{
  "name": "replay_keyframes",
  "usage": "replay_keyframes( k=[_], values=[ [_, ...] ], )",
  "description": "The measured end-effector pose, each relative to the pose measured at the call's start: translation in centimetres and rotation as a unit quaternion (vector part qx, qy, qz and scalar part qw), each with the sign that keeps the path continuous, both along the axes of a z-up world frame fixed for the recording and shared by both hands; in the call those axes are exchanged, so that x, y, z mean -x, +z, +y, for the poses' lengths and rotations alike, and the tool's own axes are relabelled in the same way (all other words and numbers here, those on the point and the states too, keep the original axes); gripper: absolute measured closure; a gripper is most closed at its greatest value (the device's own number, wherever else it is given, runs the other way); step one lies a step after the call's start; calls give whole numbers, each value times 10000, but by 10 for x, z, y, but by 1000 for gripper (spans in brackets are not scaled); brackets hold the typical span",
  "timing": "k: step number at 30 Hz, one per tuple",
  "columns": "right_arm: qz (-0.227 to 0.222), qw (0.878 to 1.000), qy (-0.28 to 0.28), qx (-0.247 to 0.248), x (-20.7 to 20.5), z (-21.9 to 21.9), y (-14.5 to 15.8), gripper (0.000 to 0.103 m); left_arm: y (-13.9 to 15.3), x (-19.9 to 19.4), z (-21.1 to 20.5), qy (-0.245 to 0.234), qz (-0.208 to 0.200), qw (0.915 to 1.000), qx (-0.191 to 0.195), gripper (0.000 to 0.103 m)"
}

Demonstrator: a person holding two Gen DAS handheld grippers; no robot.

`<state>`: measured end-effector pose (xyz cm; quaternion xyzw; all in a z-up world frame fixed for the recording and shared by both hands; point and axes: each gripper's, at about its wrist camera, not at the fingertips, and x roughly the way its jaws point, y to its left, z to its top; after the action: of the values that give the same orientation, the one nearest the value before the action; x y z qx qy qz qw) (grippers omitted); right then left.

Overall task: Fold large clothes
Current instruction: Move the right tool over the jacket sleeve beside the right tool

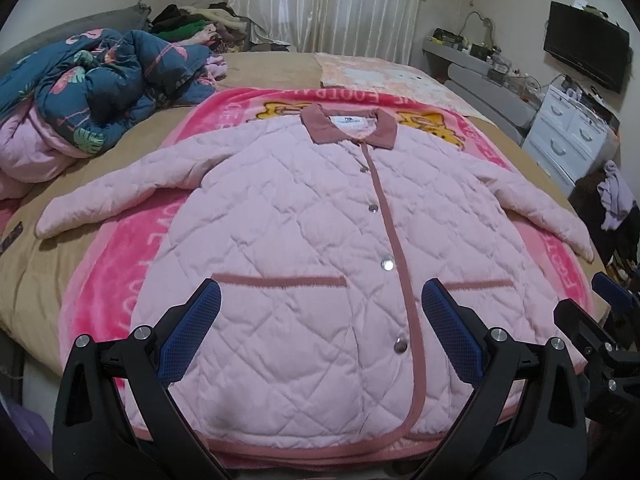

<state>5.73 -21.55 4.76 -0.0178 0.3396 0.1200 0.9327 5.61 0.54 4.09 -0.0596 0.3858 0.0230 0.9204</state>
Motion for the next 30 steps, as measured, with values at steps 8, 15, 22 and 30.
replay_keyframes(
  k=[8, 15, 22, 30],
  values=[
    [-209, 9998, -13, 26, -23, -5, 28, 4, 26, -28, -2, -20, -86, 9998, -173, 9],
    [-378, 9992, -150, -32, -46, -16, 49, 4, 46, -54, -7, -75, -149, 9998, -103, 9],
    [-530, 9976, -428, -138, -76, -36, 68, 4, 57, -85, -14, -45, -150, 9998, -109, 9],
    [-598, 9945, -829, -238, -111, -62, 76, 4, 59, -126, -26, -60, -117, 9998, -143, 9]
  ],
)
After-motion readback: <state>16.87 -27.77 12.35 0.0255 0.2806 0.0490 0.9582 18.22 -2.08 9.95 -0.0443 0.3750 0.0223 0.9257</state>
